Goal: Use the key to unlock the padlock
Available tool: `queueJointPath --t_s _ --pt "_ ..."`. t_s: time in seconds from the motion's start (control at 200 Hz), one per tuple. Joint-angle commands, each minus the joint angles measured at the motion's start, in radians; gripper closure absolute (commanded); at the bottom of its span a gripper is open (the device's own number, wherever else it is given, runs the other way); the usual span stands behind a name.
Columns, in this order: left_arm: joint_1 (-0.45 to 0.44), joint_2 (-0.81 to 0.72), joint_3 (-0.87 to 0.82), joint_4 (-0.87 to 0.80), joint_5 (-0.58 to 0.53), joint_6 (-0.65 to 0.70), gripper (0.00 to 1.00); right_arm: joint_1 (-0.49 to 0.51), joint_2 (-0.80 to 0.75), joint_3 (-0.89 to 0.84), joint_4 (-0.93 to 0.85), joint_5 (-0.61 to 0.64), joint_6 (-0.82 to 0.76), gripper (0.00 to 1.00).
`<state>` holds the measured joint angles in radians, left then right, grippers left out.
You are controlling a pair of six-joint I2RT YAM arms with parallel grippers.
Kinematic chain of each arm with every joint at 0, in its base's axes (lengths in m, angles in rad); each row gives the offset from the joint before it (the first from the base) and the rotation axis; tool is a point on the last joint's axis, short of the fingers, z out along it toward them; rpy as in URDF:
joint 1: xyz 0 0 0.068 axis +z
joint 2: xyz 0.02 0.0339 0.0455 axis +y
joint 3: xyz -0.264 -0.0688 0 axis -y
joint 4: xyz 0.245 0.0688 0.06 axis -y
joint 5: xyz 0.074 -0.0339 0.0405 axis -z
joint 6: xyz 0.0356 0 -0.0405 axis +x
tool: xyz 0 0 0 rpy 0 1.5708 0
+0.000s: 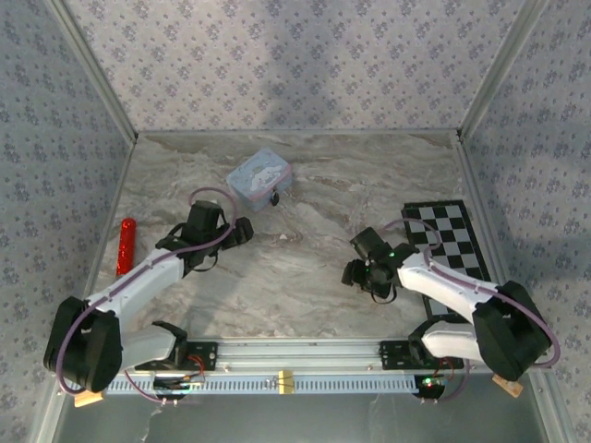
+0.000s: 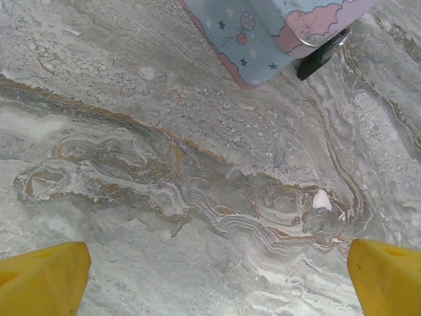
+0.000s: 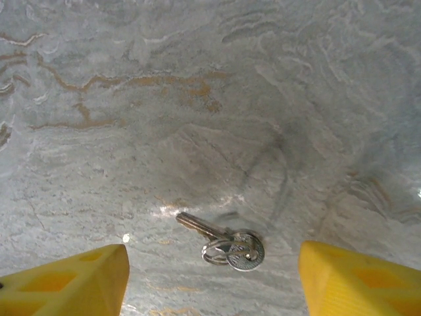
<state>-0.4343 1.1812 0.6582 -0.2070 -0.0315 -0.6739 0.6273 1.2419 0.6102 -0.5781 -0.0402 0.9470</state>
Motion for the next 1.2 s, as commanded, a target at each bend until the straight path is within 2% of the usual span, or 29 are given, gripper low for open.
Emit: queueJointPath --t_s 0.0,0.44,0.885,1.194 --pt "-0.01 0.019 0.001 0.055 -0.016 -0.025 0.0 0.01 0.031 0.014 -0.008 0.036 0.054 0.35" --pt "-0.014 -0.009 -0.034 0.063 -0.04 -0.028 0.0 0.031 0.085 0.016 -0.011 0.044 0.063 0.65" --pt "-0.013 -0.022 -0.042 0.06 -0.051 -0.027 0.0 0.069 0.084 0.034 -0.045 0.067 0.074 0.79" --pt "-0.013 -0.006 -0.035 0.062 -0.051 -0.024 0.0 0.087 0.045 0.034 -0.048 0.063 0.082 0.82"
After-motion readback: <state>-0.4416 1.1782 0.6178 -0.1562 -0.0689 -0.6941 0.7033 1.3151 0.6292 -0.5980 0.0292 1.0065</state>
